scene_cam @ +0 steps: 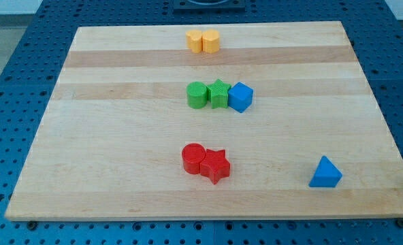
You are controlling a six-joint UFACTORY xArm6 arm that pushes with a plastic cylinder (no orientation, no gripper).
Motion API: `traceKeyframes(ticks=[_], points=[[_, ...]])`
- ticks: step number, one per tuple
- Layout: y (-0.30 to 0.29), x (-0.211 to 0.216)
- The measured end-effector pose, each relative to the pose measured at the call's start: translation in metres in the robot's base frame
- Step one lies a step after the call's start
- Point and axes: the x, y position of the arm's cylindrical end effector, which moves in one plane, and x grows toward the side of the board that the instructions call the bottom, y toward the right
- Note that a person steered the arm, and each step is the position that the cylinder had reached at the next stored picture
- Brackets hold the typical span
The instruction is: Put the blue triangle to the right side blue cube
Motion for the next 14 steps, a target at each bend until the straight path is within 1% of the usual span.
traceKeyframes(ticks=[1,2,4,5,6,7,8,9,12,13,14], points=[[-0.047,0.013],[-0.099,0.005],[-0.103,-0.080],[-0.100,-0.095],[-0.059,-0.065],[-0.040,-0.016],[-0.064,0.010],[-0.114,0.008],[-0.138,-0.098],[-0.128,-0.092],[-0.101,-0.059]])
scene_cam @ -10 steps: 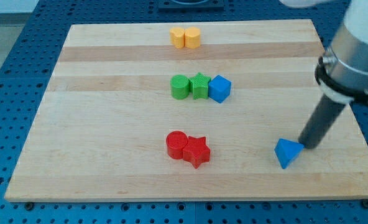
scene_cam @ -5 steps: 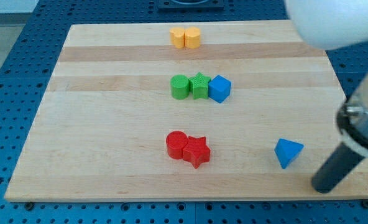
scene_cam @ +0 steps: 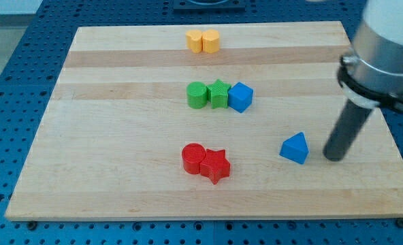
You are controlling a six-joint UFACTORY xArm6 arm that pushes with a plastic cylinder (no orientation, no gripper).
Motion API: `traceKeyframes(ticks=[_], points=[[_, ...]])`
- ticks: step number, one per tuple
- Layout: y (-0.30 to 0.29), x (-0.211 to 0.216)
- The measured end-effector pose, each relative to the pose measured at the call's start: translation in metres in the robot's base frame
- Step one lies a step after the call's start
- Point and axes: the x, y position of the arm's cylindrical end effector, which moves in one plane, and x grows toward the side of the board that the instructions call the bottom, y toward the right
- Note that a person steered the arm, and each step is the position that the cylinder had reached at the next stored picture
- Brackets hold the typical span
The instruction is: Put the blue triangle to the right side blue cube
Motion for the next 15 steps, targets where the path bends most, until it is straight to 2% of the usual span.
traceKeyframes(ticks=[1,2,3,4,5,6,7,8,9,13,14,15], points=[[-0.006,0.017],[-0.039,0.001],[-0.052,-0.038],[-0.052,-0.032],[-0.052,0.006],[-0.082,0.018],[-0.102,-0.007],[-0.102,-0.053],[-0.096,-0.070],[-0.068,0.007],[-0.059,-0.009],[-0.060,-0.045]])
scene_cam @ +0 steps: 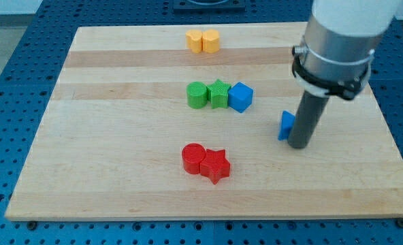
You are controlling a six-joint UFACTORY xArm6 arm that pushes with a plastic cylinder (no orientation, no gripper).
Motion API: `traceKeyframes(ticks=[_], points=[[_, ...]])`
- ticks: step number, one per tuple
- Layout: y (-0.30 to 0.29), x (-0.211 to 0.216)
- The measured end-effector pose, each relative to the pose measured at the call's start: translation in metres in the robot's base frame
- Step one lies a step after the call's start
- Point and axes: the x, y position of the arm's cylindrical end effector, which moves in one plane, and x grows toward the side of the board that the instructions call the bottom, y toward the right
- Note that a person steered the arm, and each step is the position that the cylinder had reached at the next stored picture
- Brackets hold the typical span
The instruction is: Put the blue triangle to the right side blue cube
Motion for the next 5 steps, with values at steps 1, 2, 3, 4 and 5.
traceKeyframes(ticks=[1,2,3,4,5], points=[[-0.009,-0.036],[-0.010,-0.048],[-0.003,-0.045],[-0.001,-0.058],[-0.011,-0.071]])
